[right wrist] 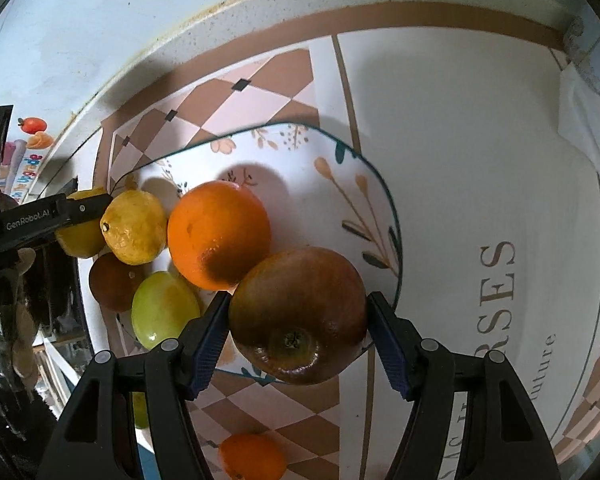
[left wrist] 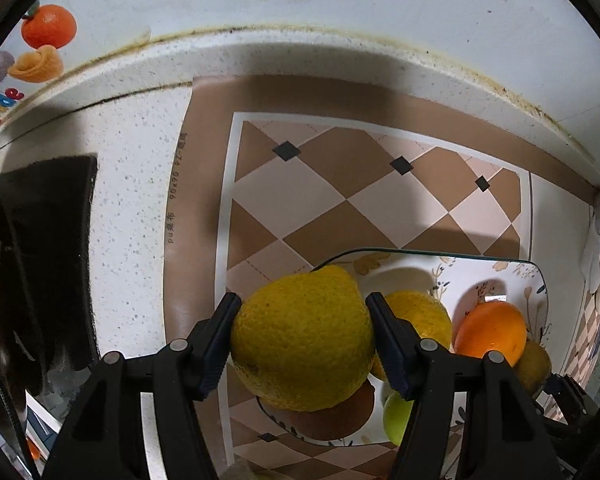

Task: Organize fruits
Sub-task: 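Place the red apple on the plate with the right tool while the left tool releases the pear there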

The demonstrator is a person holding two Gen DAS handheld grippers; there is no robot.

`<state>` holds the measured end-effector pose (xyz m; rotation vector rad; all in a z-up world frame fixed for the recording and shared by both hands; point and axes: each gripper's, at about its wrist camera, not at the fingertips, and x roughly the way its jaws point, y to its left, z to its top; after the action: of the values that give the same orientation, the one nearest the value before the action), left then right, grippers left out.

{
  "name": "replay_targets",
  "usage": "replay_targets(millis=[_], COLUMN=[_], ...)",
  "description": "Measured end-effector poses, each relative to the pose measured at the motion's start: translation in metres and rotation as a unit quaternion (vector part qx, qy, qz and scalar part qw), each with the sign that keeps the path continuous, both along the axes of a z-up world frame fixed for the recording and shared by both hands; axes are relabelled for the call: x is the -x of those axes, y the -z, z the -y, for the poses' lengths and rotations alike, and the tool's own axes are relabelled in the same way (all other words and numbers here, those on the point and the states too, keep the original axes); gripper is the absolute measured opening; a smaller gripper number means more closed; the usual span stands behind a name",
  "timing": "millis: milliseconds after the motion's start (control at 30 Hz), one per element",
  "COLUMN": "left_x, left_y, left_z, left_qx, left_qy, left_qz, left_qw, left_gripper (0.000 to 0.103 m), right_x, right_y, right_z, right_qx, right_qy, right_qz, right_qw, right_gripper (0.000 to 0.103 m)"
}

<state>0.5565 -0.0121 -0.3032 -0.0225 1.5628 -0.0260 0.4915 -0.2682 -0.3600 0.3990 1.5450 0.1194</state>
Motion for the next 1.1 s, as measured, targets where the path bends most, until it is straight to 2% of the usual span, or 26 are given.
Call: replay_targets(millis=[33, 67, 100, 233, 400, 600, 900, 1100], left_x=[0.0, 0.0, 0.0, 0.002, 0.024, 0.081, 0.158, 0.201], left_y=[-0.001, -0.003, -0.006, -0.021, -0.048, -0.074, -0.117, -0.141], left_z=[-0.001, -0.002, -0.003, -0.007, -0.011, -0.003, 0.001, -0.003], left_qx=[-0.002, -0.004, -0.005, -0.008, -0.016, -0.042, -0.036, -0.037], left_qy=[0.0, 0.001, 0.001, -0.01, -0.017, -0.013, 0.008, 0.024], left_qz=[0.005, 0.009, 0.014, 0.034, 0.07, 0.121, 0.185, 0.214], left_qw=[1.0, 1.0, 0.9999, 0.9993, 0.9972, 0.9916, 0.982, 0.9759], left_gripper=[0.076, 0.088, 0.091, 0.091, 0.091, 0.091, 0.091, 0.091], right_x=[0.0, 0.0, 0.0, -0.001, 0.01, 0.039, 0.1, 0.144], right_y=[-0.001, -0.003, -0.005, -0.018, -0.036, -0.067, -0.117, -0.146], right_z=[-0.001, -0.002, -0.003, -0.008, -0.011, -0.014, -0.031, -0.043], right_qx=[-0.005, -0.006, 0.0, 0.029, 0.068, 0.09, 0.113, 0.119], right_qy=[-0.002, -0.003, -0.006, -0.021, -0.028, -0.015, 0.0, 0.011], right_qz=[-0.002, 0.001, 0.002, 0.014, 0.034, 0.062, 0.113, 0.148], right_qw=[1.0, 1.0, 1.0, 0.999, 0.997, 0.994, 0.987, 0.982], right_gripper=[0.085, 0.09, 0.095, 0.095, 0.095, 0.095, 0.095, 0.095])
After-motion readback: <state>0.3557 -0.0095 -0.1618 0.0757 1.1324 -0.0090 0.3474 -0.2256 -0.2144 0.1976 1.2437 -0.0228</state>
